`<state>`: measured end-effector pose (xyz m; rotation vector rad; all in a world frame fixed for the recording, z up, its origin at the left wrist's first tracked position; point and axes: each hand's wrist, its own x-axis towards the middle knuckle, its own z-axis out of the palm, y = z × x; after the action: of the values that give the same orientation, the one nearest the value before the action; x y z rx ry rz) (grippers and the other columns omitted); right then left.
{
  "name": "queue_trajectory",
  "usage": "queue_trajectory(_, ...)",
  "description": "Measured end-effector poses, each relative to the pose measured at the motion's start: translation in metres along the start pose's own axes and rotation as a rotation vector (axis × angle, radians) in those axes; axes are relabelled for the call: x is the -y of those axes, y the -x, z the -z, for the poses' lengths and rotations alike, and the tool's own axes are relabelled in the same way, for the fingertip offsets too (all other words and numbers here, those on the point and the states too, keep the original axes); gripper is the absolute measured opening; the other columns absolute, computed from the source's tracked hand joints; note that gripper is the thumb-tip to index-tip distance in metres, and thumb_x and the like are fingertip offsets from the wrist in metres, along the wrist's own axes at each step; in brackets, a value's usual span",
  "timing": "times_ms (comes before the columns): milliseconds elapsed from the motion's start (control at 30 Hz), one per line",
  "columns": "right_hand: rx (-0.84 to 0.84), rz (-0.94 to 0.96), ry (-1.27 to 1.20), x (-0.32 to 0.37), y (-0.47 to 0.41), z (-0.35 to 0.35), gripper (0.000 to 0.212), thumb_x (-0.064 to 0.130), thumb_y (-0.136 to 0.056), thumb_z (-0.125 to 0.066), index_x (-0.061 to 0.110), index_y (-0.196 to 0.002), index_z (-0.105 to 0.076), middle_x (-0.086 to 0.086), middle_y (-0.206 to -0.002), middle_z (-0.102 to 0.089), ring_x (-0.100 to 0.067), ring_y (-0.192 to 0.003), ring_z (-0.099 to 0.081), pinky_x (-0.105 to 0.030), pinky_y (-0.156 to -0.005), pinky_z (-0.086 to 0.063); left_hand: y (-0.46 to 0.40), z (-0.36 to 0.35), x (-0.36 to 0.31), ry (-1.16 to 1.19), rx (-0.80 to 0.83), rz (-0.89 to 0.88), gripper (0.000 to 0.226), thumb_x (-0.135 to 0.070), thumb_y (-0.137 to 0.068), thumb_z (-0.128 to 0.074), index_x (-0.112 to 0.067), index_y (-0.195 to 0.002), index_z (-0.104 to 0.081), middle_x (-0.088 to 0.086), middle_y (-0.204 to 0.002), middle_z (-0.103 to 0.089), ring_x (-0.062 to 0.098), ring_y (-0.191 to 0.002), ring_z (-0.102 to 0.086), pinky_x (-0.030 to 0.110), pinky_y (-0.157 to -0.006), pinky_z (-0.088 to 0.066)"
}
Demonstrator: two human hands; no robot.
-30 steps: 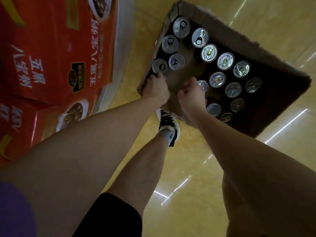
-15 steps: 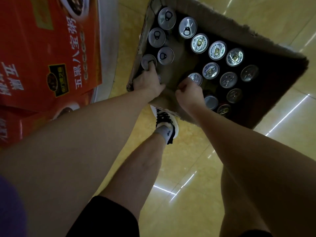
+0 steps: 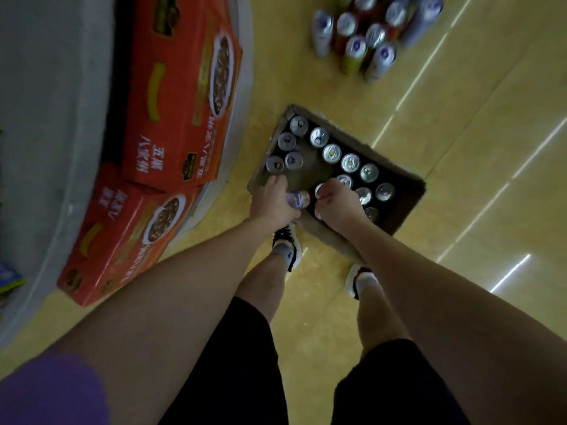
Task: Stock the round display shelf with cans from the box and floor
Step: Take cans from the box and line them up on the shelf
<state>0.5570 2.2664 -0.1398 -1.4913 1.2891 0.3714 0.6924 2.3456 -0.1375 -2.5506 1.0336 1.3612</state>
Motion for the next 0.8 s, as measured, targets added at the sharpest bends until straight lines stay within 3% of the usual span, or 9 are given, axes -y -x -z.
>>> queue_trajectory(67, -0.039, 0.062, 0.019, 0.018, 0.026, 0.029, 0.016, 0.009, -0.086, -0.053, 0.012, -0.1, -0.062, -0.008, -0.095, -0.069, -0.03, -0.092, -0.062, -0.032, -0.07, -0.046, 0.033, 0.028, -0.019, 0.077, -0.009, -0.036, 0.043, -0.018, -0.069, -0.082, -0.013, -0.093, -0.046, 0.003, -0.104, -0.046, 0.029, -0.092, -0.052, 0.039, -0.069, -0.042)
queue_trajectory(200, 0.018, 0.219, 0.093, 0.059, 0.086, 0.085, 0.02, 0.016, -0.083, -0.063, 0.01, -0.103, -0.063, -0.013, -0.103, -0.069, -0.031, -0.097, -0.063, -0.027, -0.068, -0.038, 0.104, 0.104, -0.063, 0.163, -0.032, -0.123, 0.04, -0.016, -0.071, -0.08, -0.015, -0.098, -0.052, 0.002, -0.105, -0.044, 0.028, -0.094, -0.053, 0.04, -0.071, -0.044)
queue_trajectory(300, 0.077, 0.368, 0.215, 0.094, 0.133, 0.126, 0.039, 0.017, -0.074, -0.069, 0.013, -0.112, -0.06, -0.012, -0.109, -0.066, -0.031, -0.1, -0.063, -0.031, -0.07, -0.046, 0.162, 0.168, -0.097, 0.185, -0.063, -0.198, 0.04, -0.019, -0.069, -0.083, -0.017, -0.097, -0.054, 0.002, -0.11, -0.046, 0.023, -0.098, -0.052, 0.037, -0.074, -0.045)
queue_trajectory(400, 0.105, 0.488, 0.241, 0.139, 0.186, 0.169, 0.055, 0.017, -0.067, -0.076, 0.014, -0.119, -0.056, -0.01, -0.115, -0.061, -0.03, -0.103, -0.06, -0.033, -0.073, -0.046, 0.22, 0.235, -0.128, 0.191, -0.179, -0.228, 0.047, -0.025, -0.057, -0.091, -0.023, -0.088, -0.056, 0.0, -0.101, -0.052, 0.02, -0.091, -0.055, 0.033, -0.074, -0.048)
queue_trajectory(533, 0.069, 0.651, 0.231, 0.203, 0.249, 0.214, 0.063, 0.032, -0.057, -0.08, 0.018, -0.112, -0.054, -0.005, -0.107, -0.061, -0.024, -0.096, -0.061, -0.025, -0.068, -0.039, 0.302, 0.328, -0.164, 0.143, -0.284, -0.315, 0.033, -0.025, -0.062, -0.084, -0.025, -0.087, -0.062, -0.006, -0.09, -0.059, 0.016, -0.086, -0.059, 0.031, -0.071, -0.049)
queue_trajectory(667, 0.131, 0.796, 0.152, 0.278, 0.316, 0.249, 0.064, 0.025, -0.071, -0.084, 0.017, -0.123, -0.047, -0.003, -0.113, -0.059, -0.023, -0.102, -0.059, -0.04, -0.08, -0.048, 0.382, 0.409, -0.187, 0.115, -0.441, -0.37, 0.029, -0.025, -0.068, -0.081, -0.021, -0.093, -0.066, -0.007, -0.091, -0.062, 0.013, -0.087, -0.058, 0.027, -0.069, -0.046)
queue_trajectory(800, 0.144, 1.003, 0.156, 0.352, 0.373, 0.265, 0.074, 0.026, -0.071, -0.081, 0.026, -0.133, -0.042, 0.005, -0.113, -0.063, -0.016, -0.103, -0.062, -0.043, -0.088, -0.052, 0.463, 0.477, -0.188, 0.114, -0.636, -0.413, 0.037, -0.028, -0.064, -0.08, -0.018, -0.098, -0.068, -0.002, -0.095, -0.069, 0.018, -0.086, -0.065, 0.035, -0.072, -0.056)
